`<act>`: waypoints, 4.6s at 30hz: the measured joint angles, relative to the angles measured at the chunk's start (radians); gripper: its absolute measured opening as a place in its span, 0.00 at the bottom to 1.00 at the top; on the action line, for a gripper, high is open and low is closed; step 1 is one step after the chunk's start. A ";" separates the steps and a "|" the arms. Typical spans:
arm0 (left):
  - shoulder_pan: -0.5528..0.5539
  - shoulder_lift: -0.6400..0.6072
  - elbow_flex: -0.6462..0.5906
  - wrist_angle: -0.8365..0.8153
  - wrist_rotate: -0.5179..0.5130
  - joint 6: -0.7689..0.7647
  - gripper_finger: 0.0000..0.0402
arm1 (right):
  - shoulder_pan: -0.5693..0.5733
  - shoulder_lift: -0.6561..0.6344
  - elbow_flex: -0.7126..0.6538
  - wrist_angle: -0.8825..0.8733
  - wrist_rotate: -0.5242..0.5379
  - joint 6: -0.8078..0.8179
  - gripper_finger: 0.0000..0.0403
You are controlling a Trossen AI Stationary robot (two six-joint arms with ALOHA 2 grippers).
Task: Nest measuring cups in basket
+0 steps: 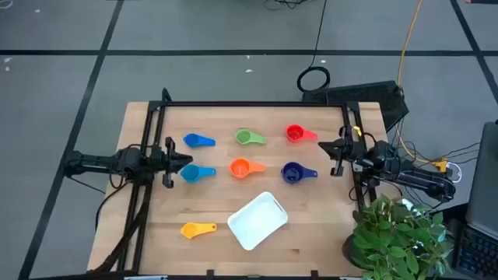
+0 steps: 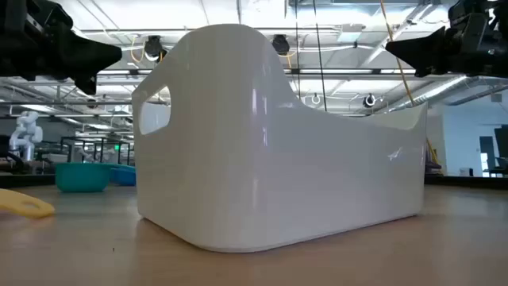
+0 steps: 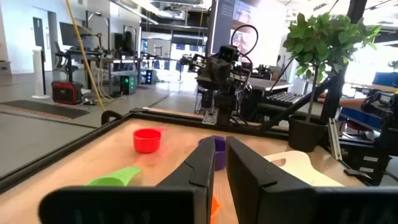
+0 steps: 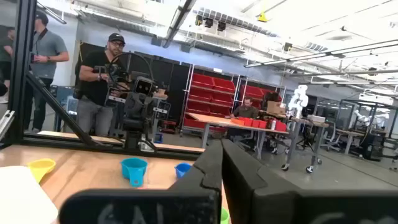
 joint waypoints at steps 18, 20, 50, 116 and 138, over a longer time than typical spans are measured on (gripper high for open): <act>0.000 0.000 0.000 0.000 0.000 0.000 0.11 | 0.000 0.000 0.000 0.000 0.000 0.000 0.00; 0.000 0.000 0.000 0.000 0.000 0.000 0.11 | 0.000 0.000 0.000 0.000 0.000 0.000 0.00; 0.000 0.000 0.000 0.000 0.000 0.000 0.11 | 0.000 0.000 0.000 0.000 0.000 0.000 0.00; 0.038 0.580 0.603 -0.377 -0.157 -0.092 0.11 | 0.000 0.000 0.000 0.020 0.105 0.182 0.00; 0.245 1.367 0.899 -0.548 0.088 -0.217 0.70 | 0.000 0.000 0.000 0.011 0.109 0.183 0.00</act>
